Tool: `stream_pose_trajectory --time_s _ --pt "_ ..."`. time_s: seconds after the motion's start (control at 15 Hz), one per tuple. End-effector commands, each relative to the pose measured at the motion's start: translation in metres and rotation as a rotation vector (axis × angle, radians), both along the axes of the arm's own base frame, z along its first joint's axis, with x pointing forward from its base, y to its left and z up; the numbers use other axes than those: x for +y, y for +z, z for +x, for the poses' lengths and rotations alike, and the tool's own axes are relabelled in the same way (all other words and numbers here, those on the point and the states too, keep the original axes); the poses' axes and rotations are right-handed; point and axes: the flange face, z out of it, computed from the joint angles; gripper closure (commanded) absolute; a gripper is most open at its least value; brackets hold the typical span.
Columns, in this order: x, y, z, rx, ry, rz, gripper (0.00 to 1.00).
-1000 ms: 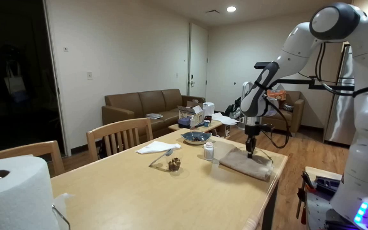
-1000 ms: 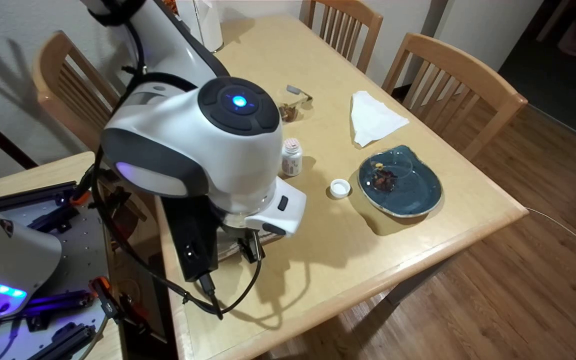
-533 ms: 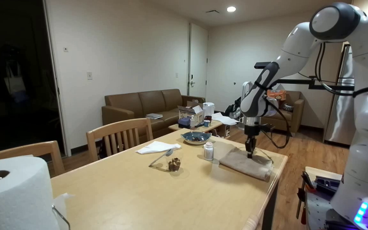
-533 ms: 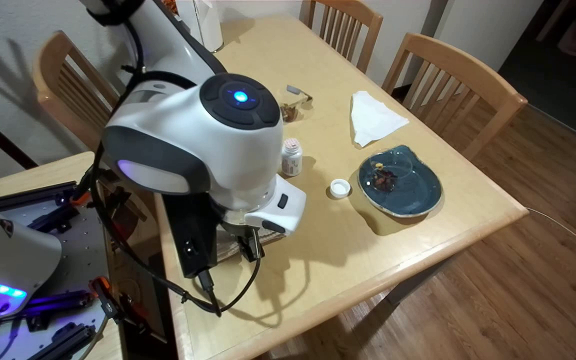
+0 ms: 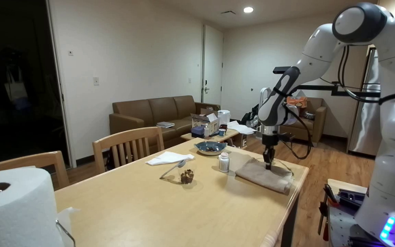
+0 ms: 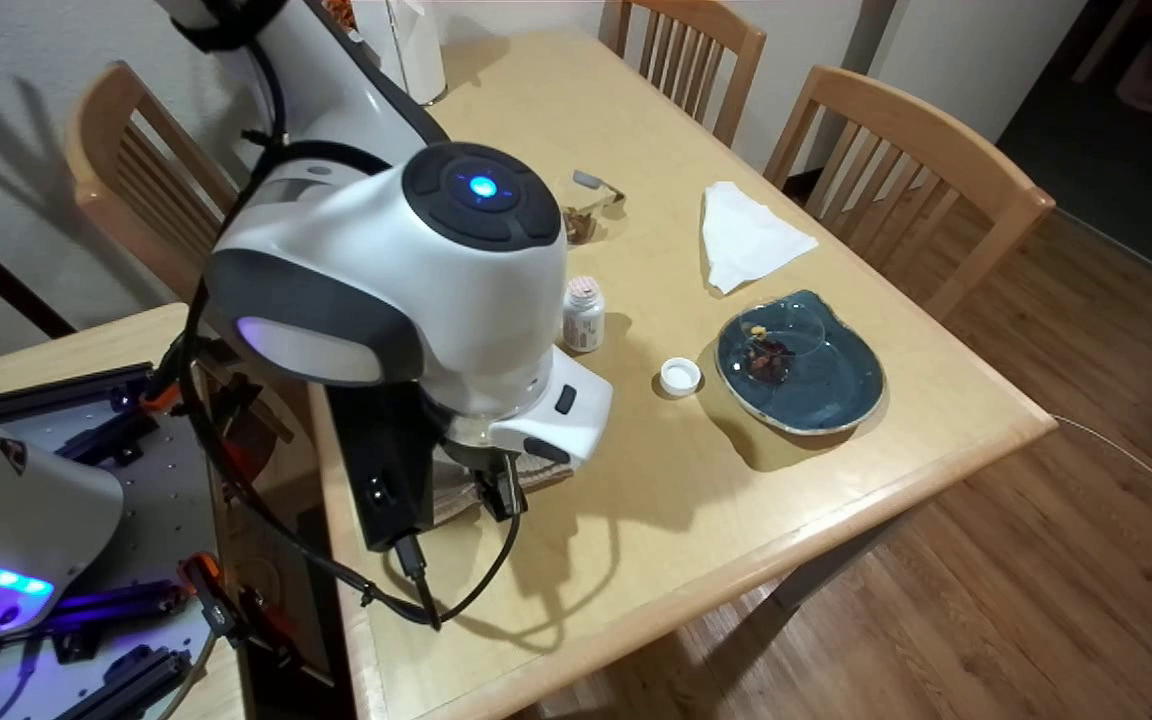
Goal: Unfold the towel
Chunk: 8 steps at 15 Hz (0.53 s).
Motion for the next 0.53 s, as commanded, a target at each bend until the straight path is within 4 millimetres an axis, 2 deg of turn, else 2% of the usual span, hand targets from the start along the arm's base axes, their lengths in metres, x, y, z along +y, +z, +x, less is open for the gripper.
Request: stream_pose_trajectory --time_s 0.0,0.4,0.47 --pt "0.0037 0.0025 -0.0039 0.016 -0.01 -0.011 0.65" --pt "0.0085 0.0114 -0.005 -0.001 -0.003 -0.007 0.28" --pt "0.0088 0.0115 -0.0048 -0.001 -0.002 -0.008 0.72"
